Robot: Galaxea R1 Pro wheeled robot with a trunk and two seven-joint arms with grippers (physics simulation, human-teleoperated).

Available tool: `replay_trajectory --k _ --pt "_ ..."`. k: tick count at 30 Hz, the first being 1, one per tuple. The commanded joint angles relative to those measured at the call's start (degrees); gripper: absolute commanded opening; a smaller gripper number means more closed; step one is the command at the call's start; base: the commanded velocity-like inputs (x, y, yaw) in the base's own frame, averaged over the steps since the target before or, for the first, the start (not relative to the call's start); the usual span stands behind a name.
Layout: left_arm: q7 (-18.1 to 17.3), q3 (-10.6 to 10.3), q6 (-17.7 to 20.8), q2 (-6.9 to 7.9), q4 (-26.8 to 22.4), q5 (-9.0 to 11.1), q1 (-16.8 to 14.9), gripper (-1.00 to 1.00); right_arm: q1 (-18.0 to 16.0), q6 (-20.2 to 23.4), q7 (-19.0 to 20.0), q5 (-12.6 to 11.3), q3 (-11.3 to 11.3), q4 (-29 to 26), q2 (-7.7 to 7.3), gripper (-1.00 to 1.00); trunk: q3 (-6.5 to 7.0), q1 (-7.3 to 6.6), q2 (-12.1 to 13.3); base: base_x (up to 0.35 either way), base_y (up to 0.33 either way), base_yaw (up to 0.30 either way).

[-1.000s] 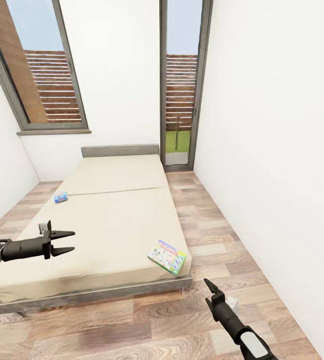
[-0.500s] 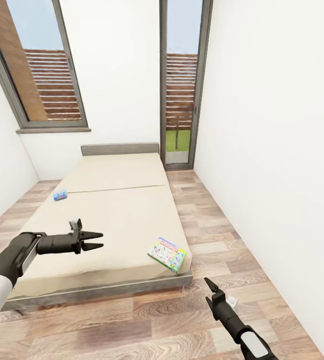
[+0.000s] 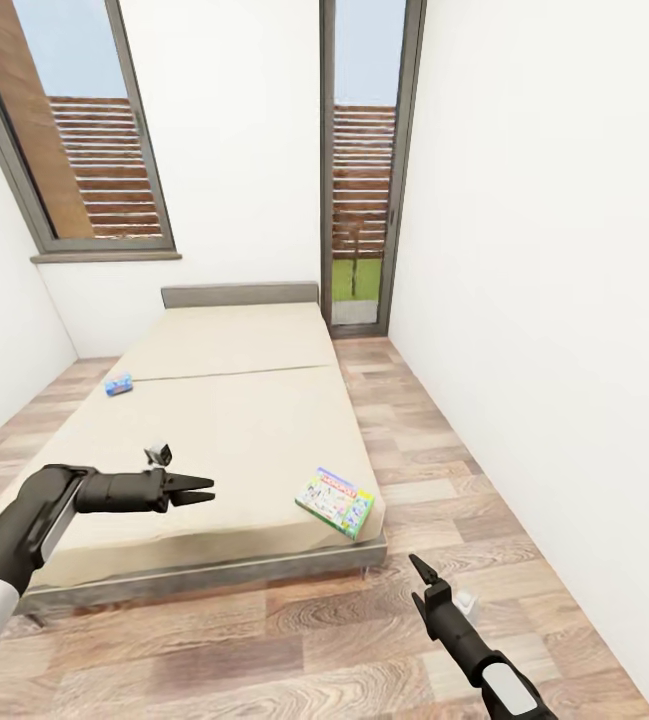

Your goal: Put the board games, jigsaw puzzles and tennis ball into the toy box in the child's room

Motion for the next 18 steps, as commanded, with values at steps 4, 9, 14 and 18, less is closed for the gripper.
replay_trajectory --k 4,9,14,18 --pt "-0.2 -0.1 0.6 1.48 -3.0 0.2 1.3 1.0 0.0 0.5 0.0 -0.4 -0.2 0.0 0.06 1.0 -0.78 0.88 -1.6 0.0 0.0 0.0" --pt "-0.2 0.0 0.6 3.12 -10.8 3.2 4.4 1.0 0.0 0.4 0.0 -0.4 -0.2 0.0 0.07 1.0 -1.67 1.98 -3.6 0.0 0.0 0.0" --pt "-0.2 0.1 0.6 5.22 -16.3 9.8 7.2 1.0 0.0 0.4 0.0 -0.4 -0.2 0.0 0.07 1.0 -2.57 3.08 -5.7 0.0 0.0 0.0" --pt "-0.2 -0.1 0.6 7.96 -18.0 13.9 8.3 1.0 0.0 0.3 0.0 -0.4 -0.2 0.0 0.07 1.0 -2.57 3.08 -5.7 0.0 0.0 0.0"
